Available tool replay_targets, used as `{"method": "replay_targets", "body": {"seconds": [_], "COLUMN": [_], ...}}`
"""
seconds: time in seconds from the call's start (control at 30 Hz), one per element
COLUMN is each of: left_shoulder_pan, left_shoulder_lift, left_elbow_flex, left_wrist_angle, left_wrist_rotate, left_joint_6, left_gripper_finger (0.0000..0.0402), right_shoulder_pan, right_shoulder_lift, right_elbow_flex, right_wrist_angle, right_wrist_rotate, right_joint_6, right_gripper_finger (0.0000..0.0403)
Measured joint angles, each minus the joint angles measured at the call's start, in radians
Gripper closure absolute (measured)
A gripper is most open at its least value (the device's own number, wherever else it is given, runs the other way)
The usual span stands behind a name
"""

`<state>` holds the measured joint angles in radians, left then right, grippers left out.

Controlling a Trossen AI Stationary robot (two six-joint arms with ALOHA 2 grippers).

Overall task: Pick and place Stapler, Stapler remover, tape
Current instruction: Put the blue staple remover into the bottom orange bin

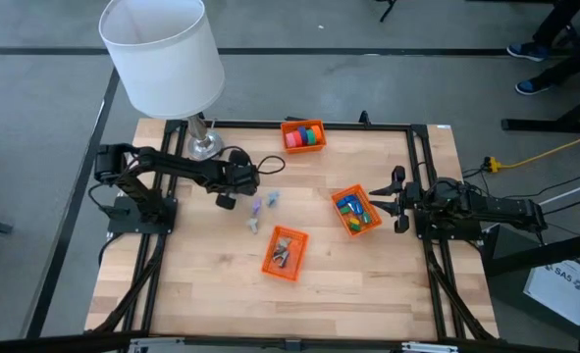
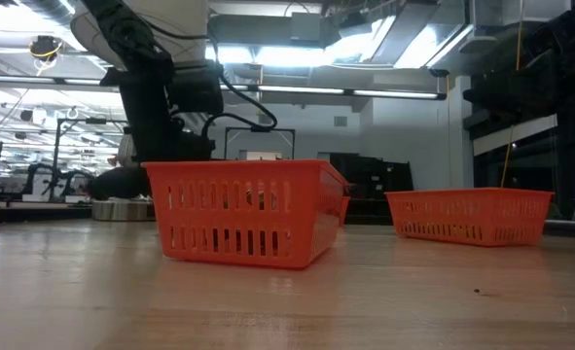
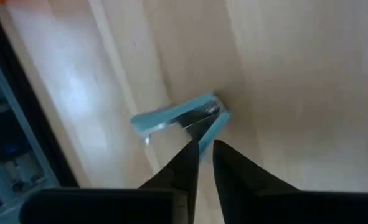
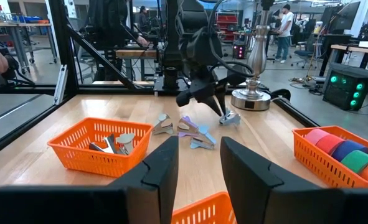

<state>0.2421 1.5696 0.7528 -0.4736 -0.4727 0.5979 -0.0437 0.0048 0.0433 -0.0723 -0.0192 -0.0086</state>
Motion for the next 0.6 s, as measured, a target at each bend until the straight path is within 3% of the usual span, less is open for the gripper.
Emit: {"method": "replay_targets", "body": {"seconds": [0.27,0.6], "left_shoulder_pan": [-0.019,-0.016], "left_shoulder_lift": [-0.010,-0.067], "left_elbow_flex": [0.000,0.000], "left_wrist_angle": [0.000,-0.102], "left_wrist_rotate": [-0.069,-0.056], "left_joint_6": [-0.034,0.022], "left_gripper_finger": [0.0353,0.0299], "right_shoulder_pan": [0.000,0.000], "right_shoulder_lift": [0.000,0.000], "right_elbow_flex": [0.000,0.000], "right_wrist_angle": [0.000,0.000], "right_wrist_rotate": [0.000,0.000], "right_joint_6": [0.000,0.000], "right_gripper_finger": [0.0279,0.0279]}}
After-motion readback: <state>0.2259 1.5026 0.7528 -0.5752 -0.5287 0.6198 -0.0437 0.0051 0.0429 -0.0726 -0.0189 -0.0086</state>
